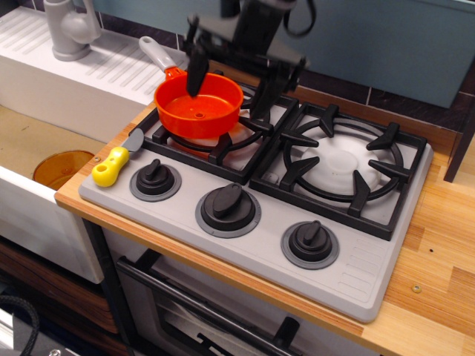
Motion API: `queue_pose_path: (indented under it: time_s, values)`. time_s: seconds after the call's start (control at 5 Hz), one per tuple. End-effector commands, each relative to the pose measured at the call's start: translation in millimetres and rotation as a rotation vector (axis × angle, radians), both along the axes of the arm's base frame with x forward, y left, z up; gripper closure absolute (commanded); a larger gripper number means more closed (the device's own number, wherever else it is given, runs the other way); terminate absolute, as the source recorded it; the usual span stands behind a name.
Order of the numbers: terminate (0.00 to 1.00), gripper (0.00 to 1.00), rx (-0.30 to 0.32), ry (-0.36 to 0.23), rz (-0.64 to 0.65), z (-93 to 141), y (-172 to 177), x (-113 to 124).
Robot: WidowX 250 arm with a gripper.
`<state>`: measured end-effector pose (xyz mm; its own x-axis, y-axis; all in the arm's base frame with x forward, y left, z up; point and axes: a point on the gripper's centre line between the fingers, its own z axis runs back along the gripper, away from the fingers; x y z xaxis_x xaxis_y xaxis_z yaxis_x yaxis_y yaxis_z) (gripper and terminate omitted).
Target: End effector transition from pot or pan to object
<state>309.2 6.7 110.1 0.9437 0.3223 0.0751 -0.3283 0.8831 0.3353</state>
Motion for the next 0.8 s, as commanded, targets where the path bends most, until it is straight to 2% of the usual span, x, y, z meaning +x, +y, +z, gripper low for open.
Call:
queue_pose_path:
  time_s: [0.0,0.4,0.6]
  values:
    - [0.00,0.00,0.030,-0.199,-0.076,5.6,10.7,-31.5]
    - [0.00,0.00,0.021,-0.239,-0.162,-28.8,46.0,-38.3]
    - [0.00,0.00,0.037,-0.248,-0.201,-37.0,68.7,-44.4]
